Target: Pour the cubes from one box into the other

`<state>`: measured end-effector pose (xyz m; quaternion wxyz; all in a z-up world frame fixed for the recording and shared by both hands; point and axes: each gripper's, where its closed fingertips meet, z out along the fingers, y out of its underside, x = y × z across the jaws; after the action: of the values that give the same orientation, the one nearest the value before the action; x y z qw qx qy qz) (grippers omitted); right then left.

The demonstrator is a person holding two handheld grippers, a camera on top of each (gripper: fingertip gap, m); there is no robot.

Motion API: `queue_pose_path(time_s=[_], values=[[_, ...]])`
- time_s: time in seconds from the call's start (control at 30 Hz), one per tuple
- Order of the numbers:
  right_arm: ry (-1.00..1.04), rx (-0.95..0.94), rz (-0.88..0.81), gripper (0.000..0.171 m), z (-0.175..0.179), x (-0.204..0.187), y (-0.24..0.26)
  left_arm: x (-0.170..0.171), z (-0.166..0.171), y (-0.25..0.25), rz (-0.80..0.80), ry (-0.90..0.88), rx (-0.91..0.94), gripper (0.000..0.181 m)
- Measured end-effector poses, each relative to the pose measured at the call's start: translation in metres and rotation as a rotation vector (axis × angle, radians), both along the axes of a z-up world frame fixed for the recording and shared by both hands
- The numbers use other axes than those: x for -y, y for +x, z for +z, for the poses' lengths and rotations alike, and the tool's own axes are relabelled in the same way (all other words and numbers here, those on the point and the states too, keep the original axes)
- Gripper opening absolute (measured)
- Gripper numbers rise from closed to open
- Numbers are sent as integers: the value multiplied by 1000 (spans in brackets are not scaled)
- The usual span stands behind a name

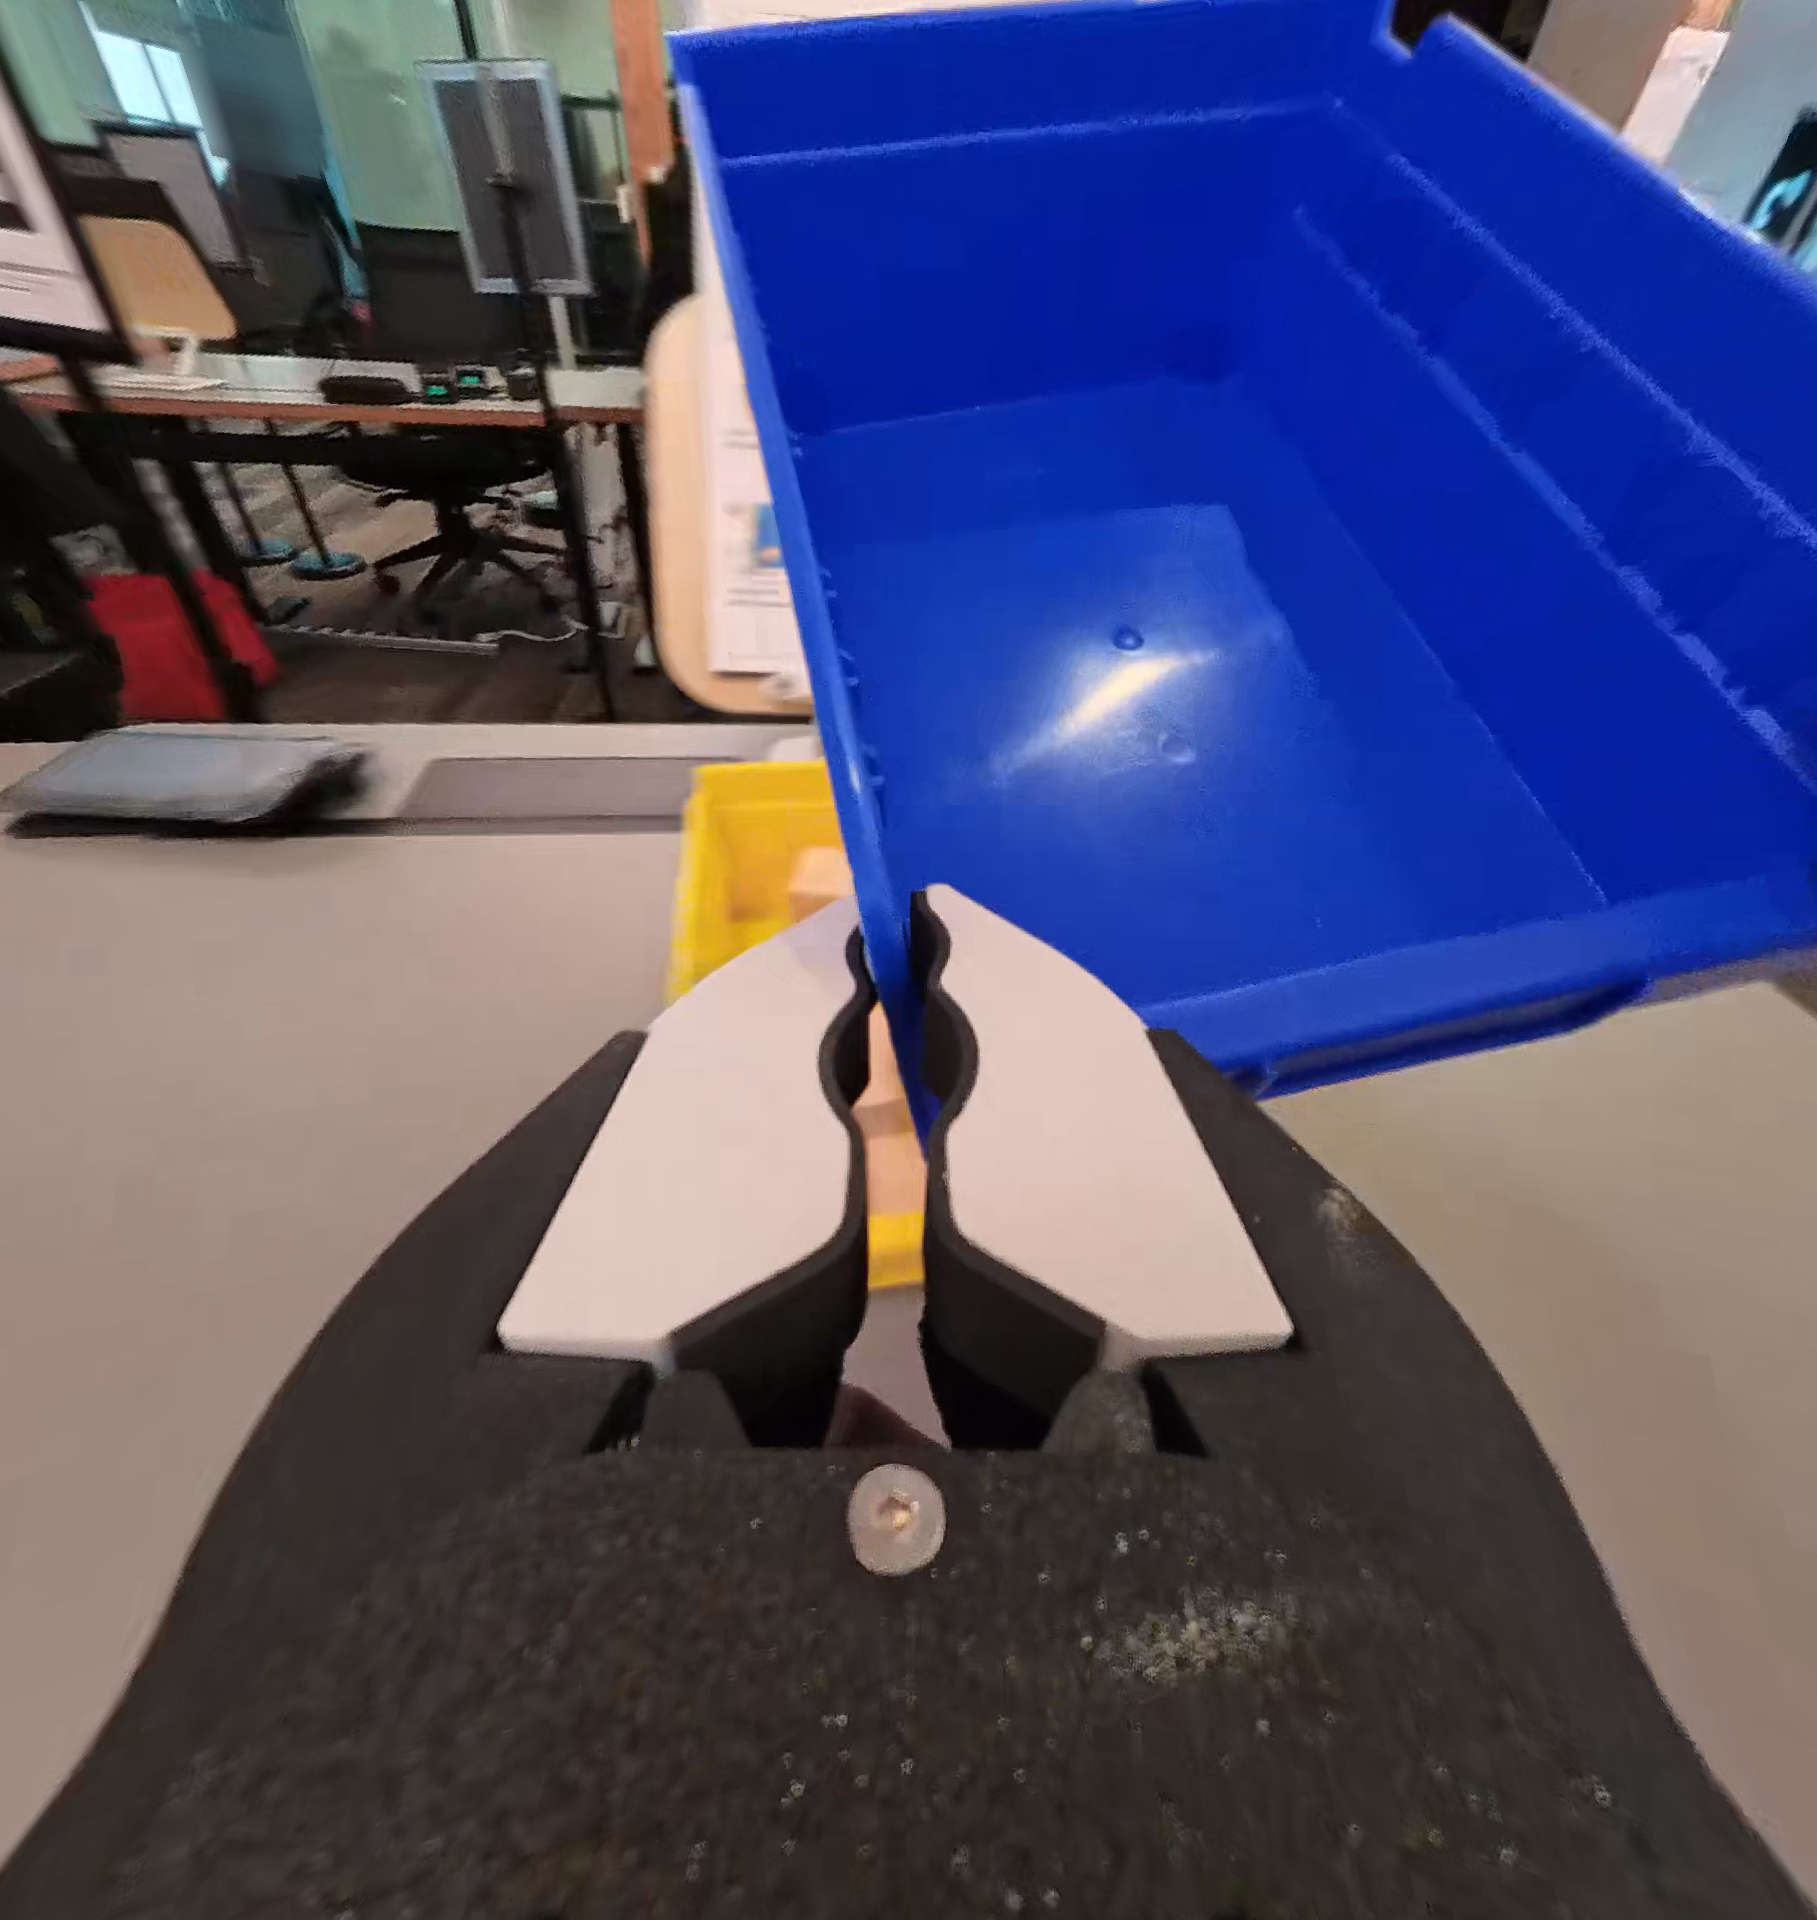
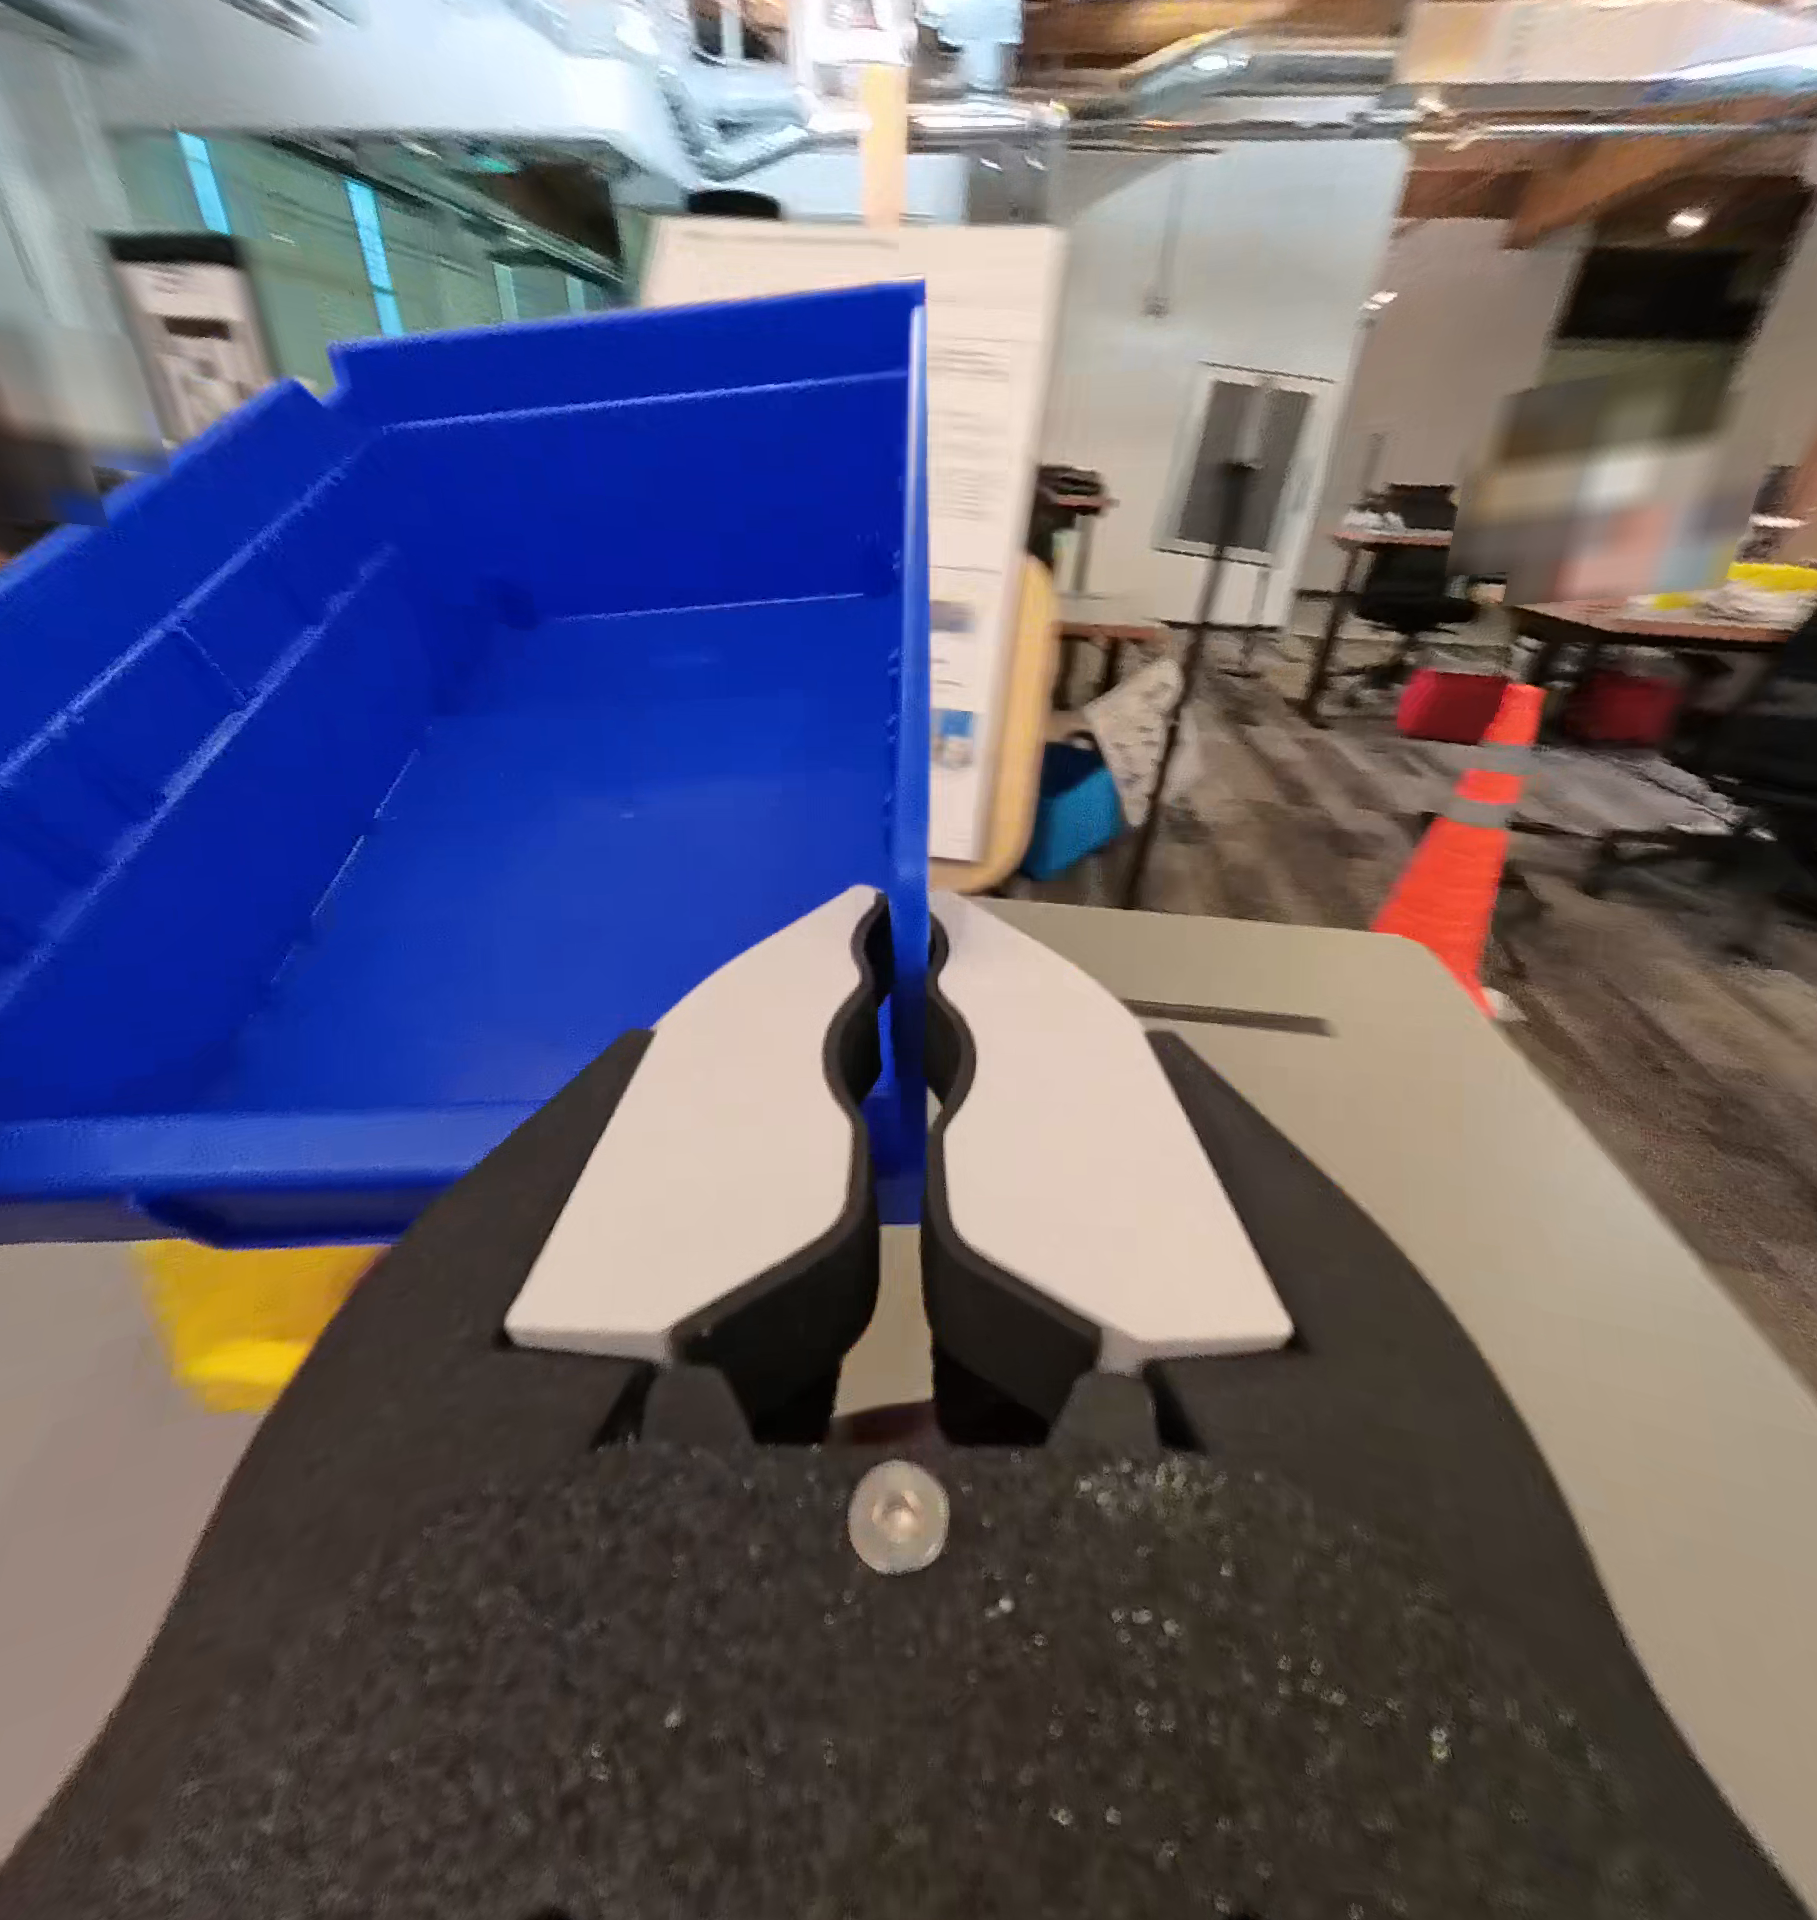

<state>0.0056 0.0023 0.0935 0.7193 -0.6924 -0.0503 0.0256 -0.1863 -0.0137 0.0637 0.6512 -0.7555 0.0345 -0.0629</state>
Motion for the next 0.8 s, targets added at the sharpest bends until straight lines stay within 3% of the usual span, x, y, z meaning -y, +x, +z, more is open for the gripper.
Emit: queue_pose_path(time_s=[0.1,0.2,0.37,0.47,0.6,0.7,0.8], values=[[-87,6,-71,2,-27,-27,92,-38,-26,91,-78,-51,17,4],[-223,21,-104,2,-74,-47,171,-62,-73,172,-148,-149,-1,5],[-344,-54,-107,2,-155,-47,249,-69,-136,249,-185,-218,-79,5],[-420,-121,-120,3,-196,-34,275,-67,-163,277,-236,-282,-107,5],[-490,-87,-149,3,-222,-28,291,-60,-193,292,-287,-344,-125,6],[-489,-178,-140,4,-222,-28,292,-57,-194,296,-356,-346,-108,9],[-499,-185,-151,10,-222,-28,296,-45,-172,292,-494,-337,70,25]])
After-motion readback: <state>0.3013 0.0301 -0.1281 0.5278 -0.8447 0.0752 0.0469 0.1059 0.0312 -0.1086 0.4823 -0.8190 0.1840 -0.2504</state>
